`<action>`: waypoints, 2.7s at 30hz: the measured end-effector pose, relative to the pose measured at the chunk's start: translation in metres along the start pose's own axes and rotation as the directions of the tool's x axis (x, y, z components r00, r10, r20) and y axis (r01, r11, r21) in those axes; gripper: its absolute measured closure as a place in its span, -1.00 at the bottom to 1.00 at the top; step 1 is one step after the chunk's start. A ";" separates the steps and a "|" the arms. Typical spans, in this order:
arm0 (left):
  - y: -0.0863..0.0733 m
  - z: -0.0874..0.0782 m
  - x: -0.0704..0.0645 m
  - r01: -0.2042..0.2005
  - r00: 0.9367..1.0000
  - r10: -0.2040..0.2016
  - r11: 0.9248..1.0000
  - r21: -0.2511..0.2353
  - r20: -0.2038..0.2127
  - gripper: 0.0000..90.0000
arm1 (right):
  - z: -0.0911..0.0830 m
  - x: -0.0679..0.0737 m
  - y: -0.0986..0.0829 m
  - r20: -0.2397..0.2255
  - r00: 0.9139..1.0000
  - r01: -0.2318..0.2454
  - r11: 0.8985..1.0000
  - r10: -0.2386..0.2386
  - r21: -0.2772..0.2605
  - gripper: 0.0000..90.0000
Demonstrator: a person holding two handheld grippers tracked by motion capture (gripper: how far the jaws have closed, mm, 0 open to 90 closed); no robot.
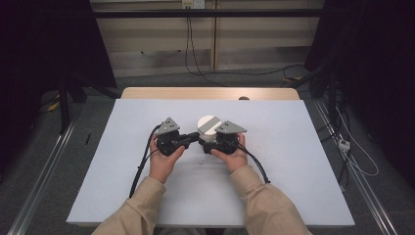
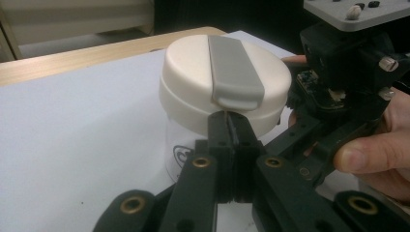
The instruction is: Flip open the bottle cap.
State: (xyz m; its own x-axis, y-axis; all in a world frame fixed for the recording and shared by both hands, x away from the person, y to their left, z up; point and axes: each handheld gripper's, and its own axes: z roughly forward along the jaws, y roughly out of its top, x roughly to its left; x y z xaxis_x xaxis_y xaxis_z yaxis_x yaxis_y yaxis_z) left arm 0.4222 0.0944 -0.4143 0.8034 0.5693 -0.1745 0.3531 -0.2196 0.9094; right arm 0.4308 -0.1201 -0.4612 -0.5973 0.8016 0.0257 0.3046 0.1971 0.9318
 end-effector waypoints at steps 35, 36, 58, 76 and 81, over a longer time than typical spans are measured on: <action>0.019 -0.001 -0.005 0.000 1.000 0.000 0.999 -0.047 0.004 1.00 | 0.000 0.000 0.000 0.003 1.000 0.004 1.000 -0.004 0.003 -0.59; 0.020 -0.001 -0.005 -0.002 1.000 0.002 0.999 -0.047 0.004 1.00 | 0.000 0.000 0.000 0.004 1.000 0.005 1.000 -0.005 0.003 -0.59; 0.036 0.003 -0.007 -0.024 1.000 0.025 0.999 -0.046 0.009 1.00 | 0.001 0.001 0.000 0.004 1.000 0.004 1.000 -0.004 0.006 -0.59; 0.044 0.008 -0.006 -0.025 1.000 0.026 0.999 -0.045 0.005 1.00 | 0.001 0.001 0.000 0.004 1.000 0.005 1.000 -0.005 0.007 -0.59; 0.047 0.010 -0.007 -0.026 1.000 0.026 0.999 -0.045 0.005 1.00 | 0.001 0.001 0.000 0.005 1.000 0.004 1.000 -0.004 0.006 -0.59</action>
State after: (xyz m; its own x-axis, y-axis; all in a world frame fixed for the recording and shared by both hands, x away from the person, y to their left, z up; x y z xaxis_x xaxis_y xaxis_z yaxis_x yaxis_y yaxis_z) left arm 0.4377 0.0719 -0.3741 0.8149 0.5592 -0.1525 0.3102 -0.1986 0.9297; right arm 0.4310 -0.1191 -0.4617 -0.5949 0.8035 0.0205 0.3070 0.2036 0.9297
